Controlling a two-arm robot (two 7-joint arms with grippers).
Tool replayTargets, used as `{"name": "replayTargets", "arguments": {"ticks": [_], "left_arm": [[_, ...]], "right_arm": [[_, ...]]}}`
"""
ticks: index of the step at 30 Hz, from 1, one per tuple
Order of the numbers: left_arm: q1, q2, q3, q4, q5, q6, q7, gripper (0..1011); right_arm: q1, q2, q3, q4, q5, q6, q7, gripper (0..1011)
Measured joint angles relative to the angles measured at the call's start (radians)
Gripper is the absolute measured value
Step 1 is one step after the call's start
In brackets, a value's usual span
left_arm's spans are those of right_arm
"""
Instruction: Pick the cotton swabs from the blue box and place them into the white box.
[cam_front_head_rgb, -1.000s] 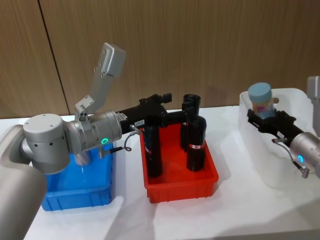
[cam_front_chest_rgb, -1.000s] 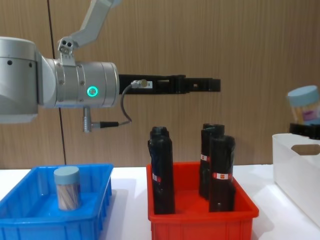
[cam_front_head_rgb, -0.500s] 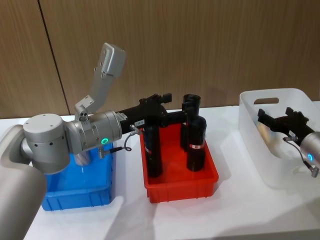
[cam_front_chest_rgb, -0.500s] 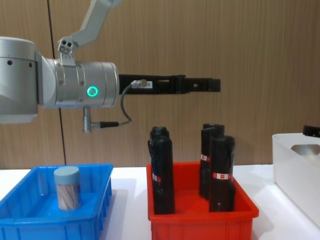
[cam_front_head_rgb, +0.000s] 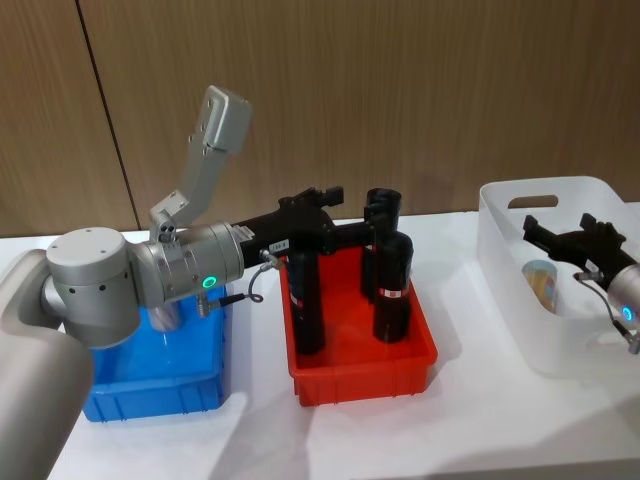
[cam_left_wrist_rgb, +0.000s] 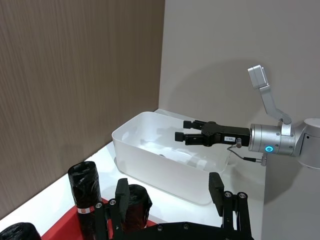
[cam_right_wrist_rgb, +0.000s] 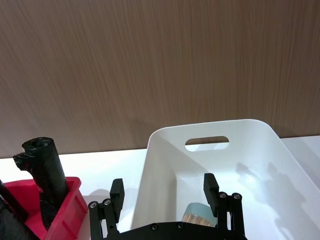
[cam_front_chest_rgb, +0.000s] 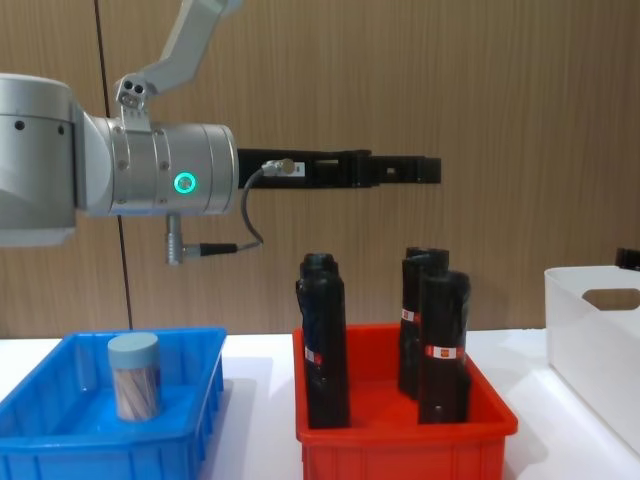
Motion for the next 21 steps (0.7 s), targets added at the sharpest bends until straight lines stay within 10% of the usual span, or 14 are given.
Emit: {"name": "replayTargets", "arguments": {"ticks": [21], "left_arm": [[0.0, 0.0, 0.0, 0.0, 0.0, 0.0, 0.0, 1003]], "right_arm": [[-0.014, 0.004, 0.006, -0.02, 0.008, -0.008, 0.005, 1002]]}}
